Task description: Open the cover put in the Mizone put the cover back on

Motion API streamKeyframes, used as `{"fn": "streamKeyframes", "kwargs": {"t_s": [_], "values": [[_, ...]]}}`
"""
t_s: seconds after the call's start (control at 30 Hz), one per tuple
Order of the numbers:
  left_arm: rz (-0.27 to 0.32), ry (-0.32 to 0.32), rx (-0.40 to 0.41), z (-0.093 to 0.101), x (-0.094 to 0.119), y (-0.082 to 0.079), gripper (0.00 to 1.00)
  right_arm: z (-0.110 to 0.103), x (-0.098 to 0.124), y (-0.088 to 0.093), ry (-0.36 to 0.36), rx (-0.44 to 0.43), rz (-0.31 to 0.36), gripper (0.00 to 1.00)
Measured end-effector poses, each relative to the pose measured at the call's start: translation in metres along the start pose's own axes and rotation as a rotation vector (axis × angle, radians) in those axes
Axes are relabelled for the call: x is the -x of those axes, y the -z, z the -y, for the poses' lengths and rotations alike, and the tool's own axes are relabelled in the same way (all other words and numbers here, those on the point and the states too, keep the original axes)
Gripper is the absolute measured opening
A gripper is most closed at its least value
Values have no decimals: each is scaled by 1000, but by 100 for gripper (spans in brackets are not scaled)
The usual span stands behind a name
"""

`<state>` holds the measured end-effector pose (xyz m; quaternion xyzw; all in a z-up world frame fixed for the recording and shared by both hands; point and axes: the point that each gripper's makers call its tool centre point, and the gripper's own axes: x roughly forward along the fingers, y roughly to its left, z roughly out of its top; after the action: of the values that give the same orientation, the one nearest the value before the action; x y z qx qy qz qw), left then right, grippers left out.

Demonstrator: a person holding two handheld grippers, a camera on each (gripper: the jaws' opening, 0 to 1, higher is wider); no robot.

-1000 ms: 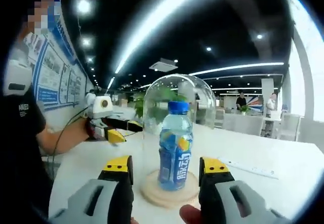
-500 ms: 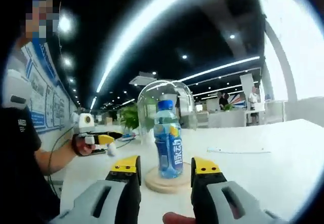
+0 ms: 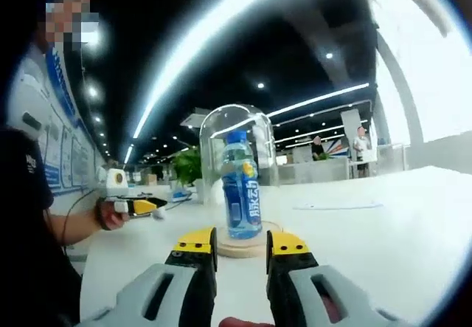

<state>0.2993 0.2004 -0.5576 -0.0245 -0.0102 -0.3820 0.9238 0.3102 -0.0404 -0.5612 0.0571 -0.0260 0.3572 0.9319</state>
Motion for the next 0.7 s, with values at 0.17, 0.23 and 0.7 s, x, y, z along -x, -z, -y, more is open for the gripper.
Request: {"fn": "streamKeyframes", "kwargs": {"t_s": [0.17,0.23,0.7], "values": [[-13,-26,-28,-7,-1,12,17,-1,1,-1,33,24,3,12],[-10,-28,-10,-5,-3,10,17,-7,2,-2,21,30,8,12],[50,-13,-30,9,0,-3,17,-23,0,1,-8,141,-9,13]]}}
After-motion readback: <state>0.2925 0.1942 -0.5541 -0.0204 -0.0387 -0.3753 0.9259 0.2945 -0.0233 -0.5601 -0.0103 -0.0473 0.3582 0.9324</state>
